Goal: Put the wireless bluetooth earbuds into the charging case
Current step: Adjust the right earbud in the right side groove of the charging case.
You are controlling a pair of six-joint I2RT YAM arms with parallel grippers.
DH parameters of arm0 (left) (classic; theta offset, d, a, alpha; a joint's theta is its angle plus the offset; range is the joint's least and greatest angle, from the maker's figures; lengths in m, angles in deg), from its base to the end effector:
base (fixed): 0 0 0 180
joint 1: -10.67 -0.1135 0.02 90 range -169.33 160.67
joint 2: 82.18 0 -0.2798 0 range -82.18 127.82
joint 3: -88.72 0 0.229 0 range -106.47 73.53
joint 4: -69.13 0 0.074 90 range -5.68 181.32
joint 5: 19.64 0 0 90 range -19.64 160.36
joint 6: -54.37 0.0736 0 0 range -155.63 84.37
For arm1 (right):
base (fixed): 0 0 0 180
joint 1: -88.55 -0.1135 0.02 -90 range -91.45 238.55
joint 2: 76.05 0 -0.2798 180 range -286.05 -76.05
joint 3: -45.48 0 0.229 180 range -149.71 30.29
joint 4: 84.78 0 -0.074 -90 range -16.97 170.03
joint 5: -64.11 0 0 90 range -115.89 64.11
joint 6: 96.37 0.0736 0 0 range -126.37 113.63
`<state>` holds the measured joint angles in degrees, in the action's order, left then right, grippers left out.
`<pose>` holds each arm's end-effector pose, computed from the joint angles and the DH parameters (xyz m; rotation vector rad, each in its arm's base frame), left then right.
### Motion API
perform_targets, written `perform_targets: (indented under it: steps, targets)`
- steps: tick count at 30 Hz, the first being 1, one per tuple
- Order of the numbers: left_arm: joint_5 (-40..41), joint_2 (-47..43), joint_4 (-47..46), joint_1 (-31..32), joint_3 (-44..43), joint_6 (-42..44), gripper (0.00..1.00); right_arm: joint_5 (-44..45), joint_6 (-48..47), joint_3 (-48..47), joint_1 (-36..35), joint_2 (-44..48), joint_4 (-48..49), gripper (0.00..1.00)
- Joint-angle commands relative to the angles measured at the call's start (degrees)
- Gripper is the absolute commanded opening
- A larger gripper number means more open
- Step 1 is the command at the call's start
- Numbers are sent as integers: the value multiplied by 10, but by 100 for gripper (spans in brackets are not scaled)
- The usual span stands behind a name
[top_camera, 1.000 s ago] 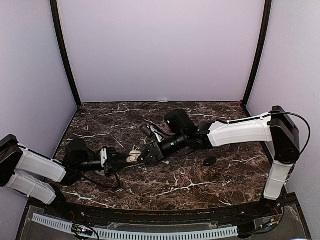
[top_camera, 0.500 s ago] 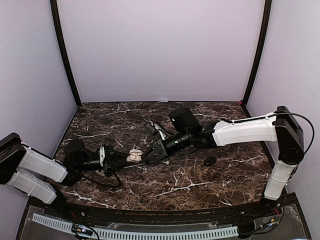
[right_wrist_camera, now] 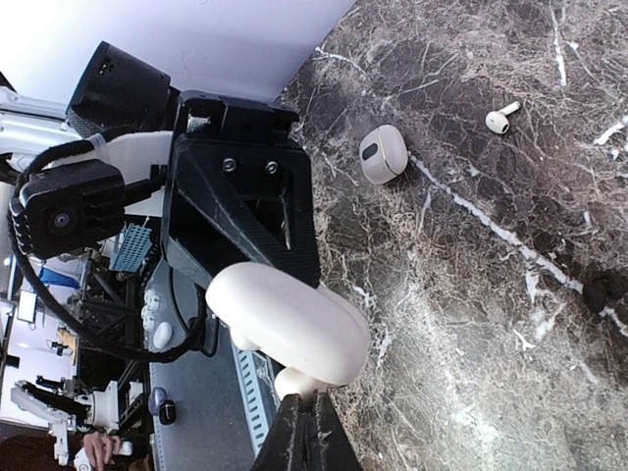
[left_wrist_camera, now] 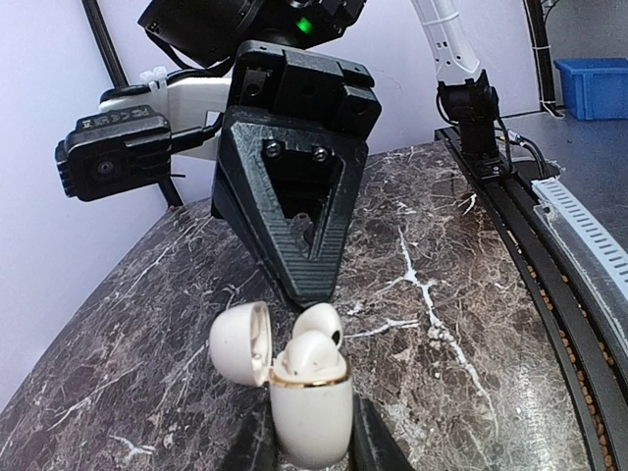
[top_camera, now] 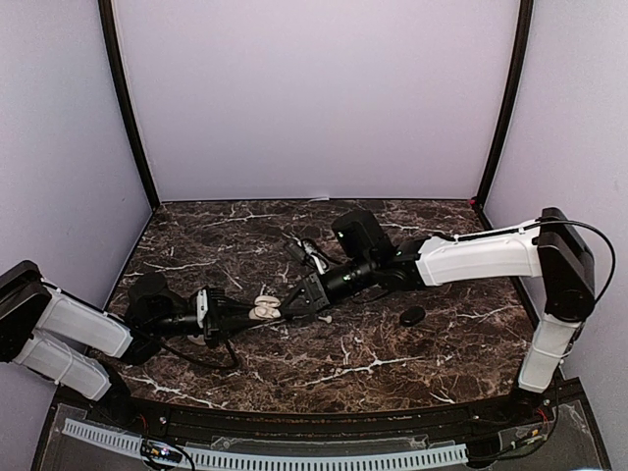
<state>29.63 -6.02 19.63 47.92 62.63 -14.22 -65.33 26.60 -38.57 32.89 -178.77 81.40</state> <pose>0.1539 -0.1773 0.2083 1.2416 1.0600 -0.7724 0.1921 0.3640 0.2428 -0.9409 2.2746 1.5453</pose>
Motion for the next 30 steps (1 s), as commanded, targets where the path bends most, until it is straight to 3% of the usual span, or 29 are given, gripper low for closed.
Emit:
perform_targets:
  steps: [1,19,26,30]
  targets:
    - [-13,-9,-19,4,-15,1,0,-11,5,-2,2,-14,32,3]
    - [-25,27,-137,3,-9,-95,0,45,-88,64,12,84,29,10]
    - [-86,64,-209,2,-27,-166,0,132,-131,142,12,151,124,13]
    - [-101,63,-215,2,-36,-180,0,206,-171,134,15,141,117,7]
